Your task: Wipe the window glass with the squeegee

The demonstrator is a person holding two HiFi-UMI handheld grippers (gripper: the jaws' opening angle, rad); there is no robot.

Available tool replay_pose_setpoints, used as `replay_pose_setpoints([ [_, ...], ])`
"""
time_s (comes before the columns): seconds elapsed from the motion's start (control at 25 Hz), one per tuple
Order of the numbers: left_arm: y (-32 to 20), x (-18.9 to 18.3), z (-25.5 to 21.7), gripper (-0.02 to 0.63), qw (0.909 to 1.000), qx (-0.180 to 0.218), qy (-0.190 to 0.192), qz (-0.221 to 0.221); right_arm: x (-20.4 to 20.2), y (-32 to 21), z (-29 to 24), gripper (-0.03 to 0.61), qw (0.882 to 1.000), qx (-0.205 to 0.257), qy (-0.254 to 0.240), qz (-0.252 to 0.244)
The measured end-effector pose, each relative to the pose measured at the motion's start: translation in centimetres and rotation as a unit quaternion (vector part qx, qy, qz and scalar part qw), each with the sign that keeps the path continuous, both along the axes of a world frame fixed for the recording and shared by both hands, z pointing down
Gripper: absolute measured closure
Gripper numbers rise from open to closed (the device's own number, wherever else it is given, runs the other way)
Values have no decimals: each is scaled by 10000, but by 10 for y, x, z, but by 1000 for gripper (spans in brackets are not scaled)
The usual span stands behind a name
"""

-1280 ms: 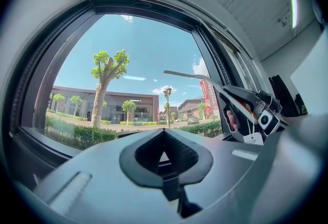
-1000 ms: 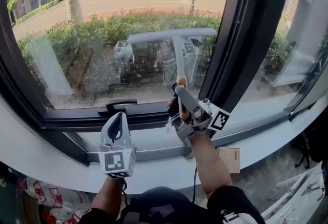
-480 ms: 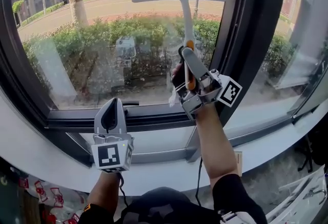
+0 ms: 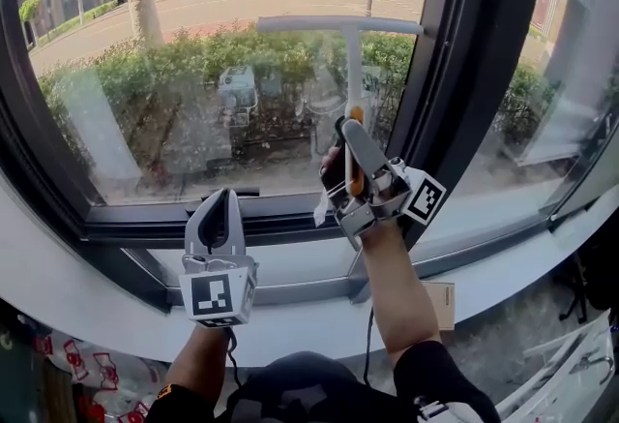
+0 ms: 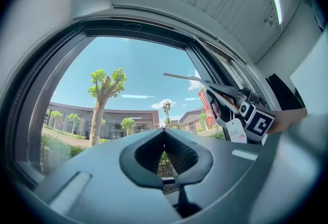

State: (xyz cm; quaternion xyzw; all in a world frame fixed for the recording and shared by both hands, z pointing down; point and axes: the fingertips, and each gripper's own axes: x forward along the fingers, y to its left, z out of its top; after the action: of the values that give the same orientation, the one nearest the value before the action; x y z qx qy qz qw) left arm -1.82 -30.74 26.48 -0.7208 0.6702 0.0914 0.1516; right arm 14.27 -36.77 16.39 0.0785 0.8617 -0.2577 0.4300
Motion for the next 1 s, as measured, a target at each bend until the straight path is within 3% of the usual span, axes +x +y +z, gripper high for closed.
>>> replay_pose_setpoints([
  [0.28, -2, 13, 26, 595, 9996, -258, 65, 129, 7, 12, 80, 529, 9978, -653, 23, -82],
  [0.48, -8, 19, 55, 595, 9977, -525, 380, 182, 6, 17, 132, 529, 9948, -1014, 99, -90],
  [0.64, -12, 28, 75, 595, 9949, -914, 406, 104, 6, 17, 144, 529, 9942, -1043, 228, -99],
  [0.76, -14, 32, 83, 595, 9942, -966, 464, 38, 8, 18, 149, 529, 9942, -1023, 328, -16],
  [1.0, -1, 26, 107, 595, 9931, -1060, 483, -139, 17, 26, 166, 529, 9941, -683, 626, 568],
])
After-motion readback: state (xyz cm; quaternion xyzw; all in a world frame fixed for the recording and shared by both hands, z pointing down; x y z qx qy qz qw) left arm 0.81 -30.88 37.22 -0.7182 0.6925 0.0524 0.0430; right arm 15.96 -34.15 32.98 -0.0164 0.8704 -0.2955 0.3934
